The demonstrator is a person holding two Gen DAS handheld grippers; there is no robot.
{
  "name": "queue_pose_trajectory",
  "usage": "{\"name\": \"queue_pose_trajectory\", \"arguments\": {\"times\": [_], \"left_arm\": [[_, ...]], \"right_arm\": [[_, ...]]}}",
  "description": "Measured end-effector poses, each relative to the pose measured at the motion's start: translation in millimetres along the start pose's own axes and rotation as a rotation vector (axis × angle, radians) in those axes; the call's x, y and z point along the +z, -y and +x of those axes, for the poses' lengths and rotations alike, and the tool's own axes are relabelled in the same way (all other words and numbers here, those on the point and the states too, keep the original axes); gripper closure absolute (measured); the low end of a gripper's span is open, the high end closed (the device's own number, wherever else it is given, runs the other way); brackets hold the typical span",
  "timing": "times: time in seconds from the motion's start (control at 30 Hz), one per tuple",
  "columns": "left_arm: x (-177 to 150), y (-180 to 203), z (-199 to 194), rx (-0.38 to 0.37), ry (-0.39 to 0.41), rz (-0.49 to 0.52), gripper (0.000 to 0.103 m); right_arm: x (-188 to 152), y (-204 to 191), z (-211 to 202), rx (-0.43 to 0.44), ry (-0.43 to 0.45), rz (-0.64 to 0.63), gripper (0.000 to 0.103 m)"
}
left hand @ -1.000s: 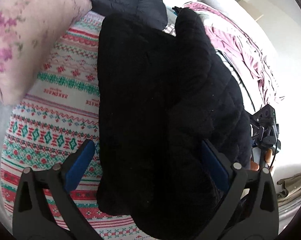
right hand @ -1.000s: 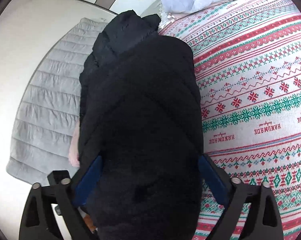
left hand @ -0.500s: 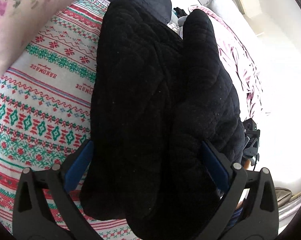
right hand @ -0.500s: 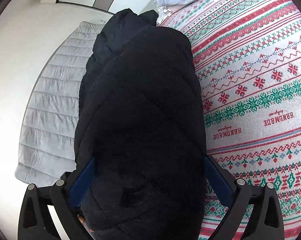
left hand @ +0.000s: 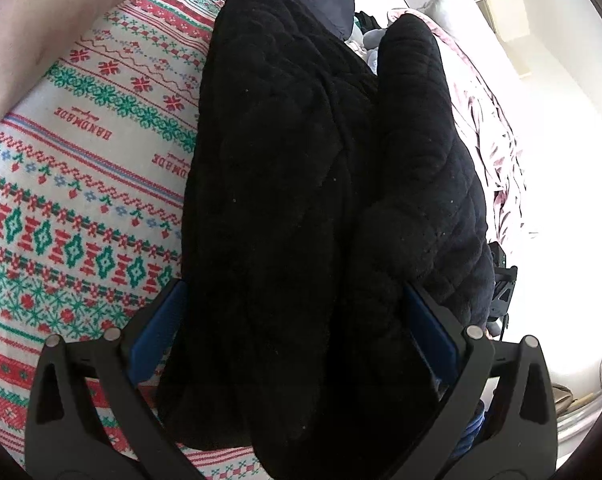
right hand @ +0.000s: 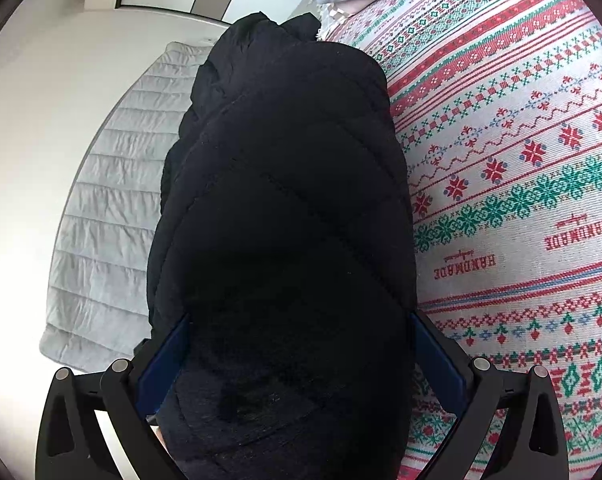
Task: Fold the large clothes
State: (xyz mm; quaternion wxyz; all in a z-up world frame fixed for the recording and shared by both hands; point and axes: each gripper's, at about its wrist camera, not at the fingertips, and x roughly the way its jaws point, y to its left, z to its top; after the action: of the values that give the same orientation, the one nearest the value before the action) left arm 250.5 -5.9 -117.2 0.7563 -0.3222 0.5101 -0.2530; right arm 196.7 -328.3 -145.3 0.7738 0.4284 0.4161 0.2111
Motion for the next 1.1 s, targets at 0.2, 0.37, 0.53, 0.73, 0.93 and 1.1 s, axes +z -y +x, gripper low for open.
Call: {"name": "queue_pose_trajectory", "arguments": {"times": [0.2,0.37,0.53,0.73,0.93,1.1], "left_arm": [[12,3,8,-0.019,-0.017,-0.005,0.0],[20,7,11,-0.019,-0.019,-0.001,0.0],[22,14,8,-0.034,0.019,0.008,0.005],[22,36,0,-0.066,0.032,0.076,0.01],[29,26,13,-0.084,-0.018,-0.009,0.001],[36,27,21,-0.094,-0.024,-0.005,0.0]], "right_arm": [[1,-1,5,0.019,0.021,0.004,0.0],[1,-7,8,0.019,0.036,0.002,0.0],[0,-21,10,0.028,0.053,-0.053,0.0],[-6,-50,7,0.047,0.052,-0.183,0.0],[-7,-50,10,0.03,0.039,-0.173,0.0],[-5,-39,9,0.034,0.031,-0.146,0.0]]}}
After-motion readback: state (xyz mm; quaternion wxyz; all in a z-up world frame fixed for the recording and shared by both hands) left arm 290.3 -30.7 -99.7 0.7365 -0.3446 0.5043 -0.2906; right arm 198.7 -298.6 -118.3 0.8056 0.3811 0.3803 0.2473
